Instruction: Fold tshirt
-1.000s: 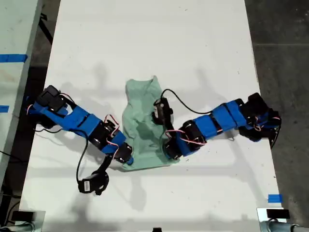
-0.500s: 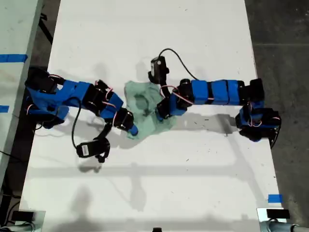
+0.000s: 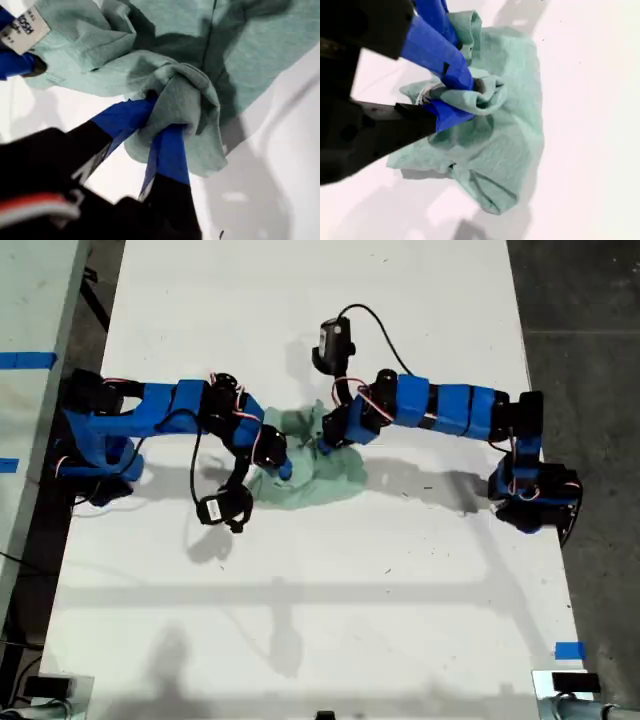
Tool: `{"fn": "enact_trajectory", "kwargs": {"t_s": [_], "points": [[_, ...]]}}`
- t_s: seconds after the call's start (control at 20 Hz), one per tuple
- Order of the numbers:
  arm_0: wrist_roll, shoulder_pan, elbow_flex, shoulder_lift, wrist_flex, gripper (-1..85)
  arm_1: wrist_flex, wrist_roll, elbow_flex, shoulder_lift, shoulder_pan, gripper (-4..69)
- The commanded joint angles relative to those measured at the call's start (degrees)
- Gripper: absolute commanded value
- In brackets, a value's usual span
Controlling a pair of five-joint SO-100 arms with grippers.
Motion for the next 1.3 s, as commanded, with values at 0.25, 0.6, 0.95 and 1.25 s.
{"fn": "enact_trajectory", "kwargs": {"t_s": [0.25,0.6,0.95,1.25], "points": [[12.0,-41.3,23.8,41.7,0.5,32.2,-1.6,-6.5,7.6,27.2,24.6,38.7],[9.8,-34.1,59.6,78.3,-12.9,24.4,1.6,-3.2,47.5,66.4,26.3,29.1],[-0.1,-9.2,94.6,109.2,-28.4,0.1,-2.3,8.1,89.7,108.4,5.0,13.0],[-2.7,-5.4,108.6,132.4,-20.1,0.1,3.4,16.3,106.9,129.3,-3.0,-1.5]]}}
